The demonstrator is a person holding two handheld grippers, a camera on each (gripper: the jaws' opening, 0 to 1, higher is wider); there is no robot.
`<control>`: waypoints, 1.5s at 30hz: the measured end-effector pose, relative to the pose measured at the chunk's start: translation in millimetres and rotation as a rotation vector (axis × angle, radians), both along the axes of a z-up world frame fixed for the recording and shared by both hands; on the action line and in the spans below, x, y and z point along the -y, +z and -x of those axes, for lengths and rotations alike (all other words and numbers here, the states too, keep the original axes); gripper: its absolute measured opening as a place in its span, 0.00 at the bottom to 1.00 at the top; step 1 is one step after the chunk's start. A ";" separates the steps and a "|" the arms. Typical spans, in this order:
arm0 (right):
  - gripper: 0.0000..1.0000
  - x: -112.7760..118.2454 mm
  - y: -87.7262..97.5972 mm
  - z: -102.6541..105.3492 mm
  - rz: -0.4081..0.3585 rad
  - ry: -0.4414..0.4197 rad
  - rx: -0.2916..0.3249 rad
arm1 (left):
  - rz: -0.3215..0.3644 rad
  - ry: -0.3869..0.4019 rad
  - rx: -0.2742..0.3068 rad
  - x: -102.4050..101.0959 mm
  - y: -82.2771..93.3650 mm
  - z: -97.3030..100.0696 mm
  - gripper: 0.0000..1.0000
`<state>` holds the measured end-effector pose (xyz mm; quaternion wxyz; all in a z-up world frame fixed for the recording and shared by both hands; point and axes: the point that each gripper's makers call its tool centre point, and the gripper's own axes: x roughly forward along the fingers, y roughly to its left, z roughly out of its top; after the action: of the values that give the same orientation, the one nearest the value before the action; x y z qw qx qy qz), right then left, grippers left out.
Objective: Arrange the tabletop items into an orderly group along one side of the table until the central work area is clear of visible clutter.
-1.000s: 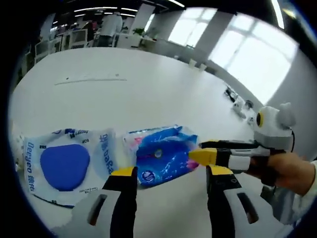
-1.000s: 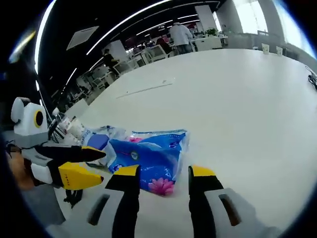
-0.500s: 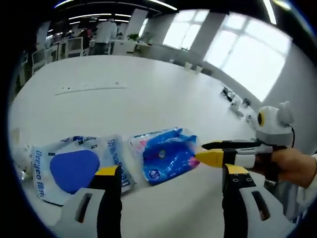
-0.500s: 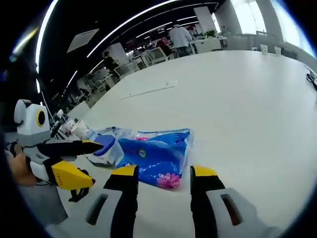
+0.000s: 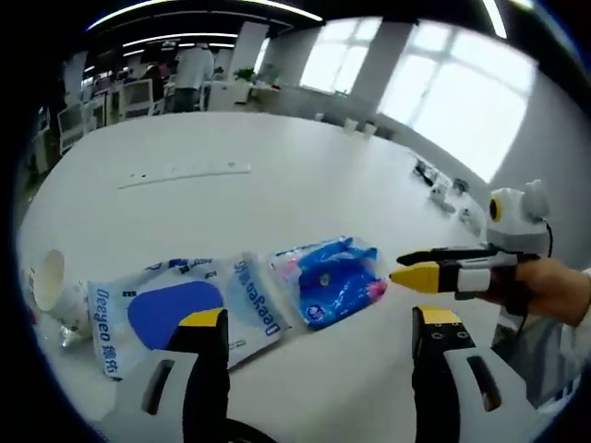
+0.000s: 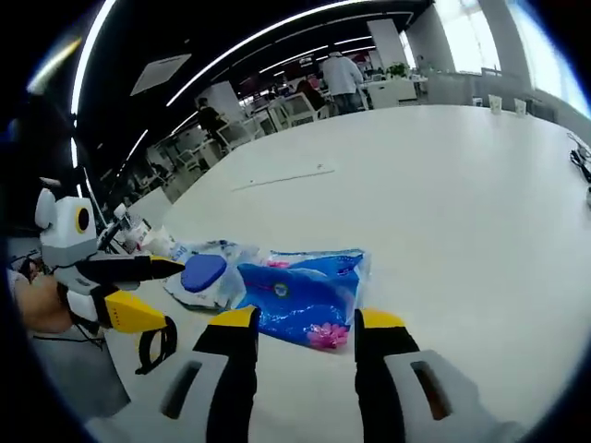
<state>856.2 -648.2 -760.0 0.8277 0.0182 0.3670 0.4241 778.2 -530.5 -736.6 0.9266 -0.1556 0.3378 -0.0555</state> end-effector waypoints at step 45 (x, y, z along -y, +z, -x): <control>0.37 -24.8 51.7 64.3 0.034 0.051 0.069 | -0.010 0.088 0.043 -73.1 42.7 65.9 0.71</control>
<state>791.9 -623.4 -708.4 0.8290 -0.0199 0.3456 0.4393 712.4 -457.4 -693.9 0.9360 -0.1645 0.3108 -0.0161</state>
